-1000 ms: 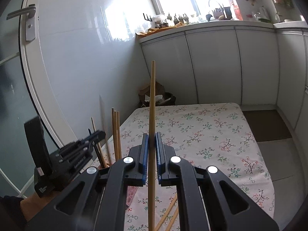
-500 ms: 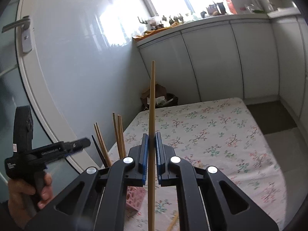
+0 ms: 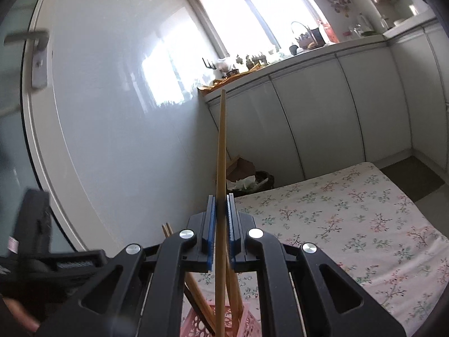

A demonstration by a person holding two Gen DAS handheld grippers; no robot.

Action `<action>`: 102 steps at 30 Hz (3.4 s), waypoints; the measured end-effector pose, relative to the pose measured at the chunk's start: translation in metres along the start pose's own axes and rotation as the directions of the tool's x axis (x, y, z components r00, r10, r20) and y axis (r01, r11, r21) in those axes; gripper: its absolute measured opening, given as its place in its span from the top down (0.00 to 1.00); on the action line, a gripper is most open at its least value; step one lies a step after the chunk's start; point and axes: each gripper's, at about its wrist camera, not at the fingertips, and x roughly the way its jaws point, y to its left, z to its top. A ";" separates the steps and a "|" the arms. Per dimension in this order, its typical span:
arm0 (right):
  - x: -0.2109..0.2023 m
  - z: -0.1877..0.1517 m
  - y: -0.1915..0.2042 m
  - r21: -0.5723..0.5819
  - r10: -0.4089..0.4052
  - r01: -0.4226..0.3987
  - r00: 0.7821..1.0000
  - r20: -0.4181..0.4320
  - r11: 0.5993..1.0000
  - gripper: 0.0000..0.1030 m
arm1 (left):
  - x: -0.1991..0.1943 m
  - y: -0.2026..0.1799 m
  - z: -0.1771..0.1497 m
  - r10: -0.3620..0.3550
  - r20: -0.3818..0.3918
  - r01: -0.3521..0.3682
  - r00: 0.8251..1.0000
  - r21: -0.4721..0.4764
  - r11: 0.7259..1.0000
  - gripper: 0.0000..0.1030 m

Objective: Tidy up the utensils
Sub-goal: 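Open both tools and return them to the last two chopsticks, then grasp a wooden chopstick with the left tool while the right tool grasps the other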

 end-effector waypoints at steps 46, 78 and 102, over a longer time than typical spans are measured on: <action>-0.065 0.008 -0.195 0.115 -0.230 0.374 0.756 -0.613 0.920 0.69 | 0.088 -0.164 -0.137 0.145 -0.249 0.035 0.958 0.599 0.800 0.38; -0.044 -0.011 -0.220 0.228 -0.116 0.386 0.690 -0.715 0.894 0.69 | 0.183 -0.162 -0.134 0.162 -0.384 0.048 0.909 0.482 0.875 0.94; 0.061 -0.090 -0.138 -0.087 -0.263 0.336 0.524 -0.810 0.938 0.91 | -0.027 -0.156 -0.078 -0.274 0.093 0.193 0.957 0.502 0.843 0.94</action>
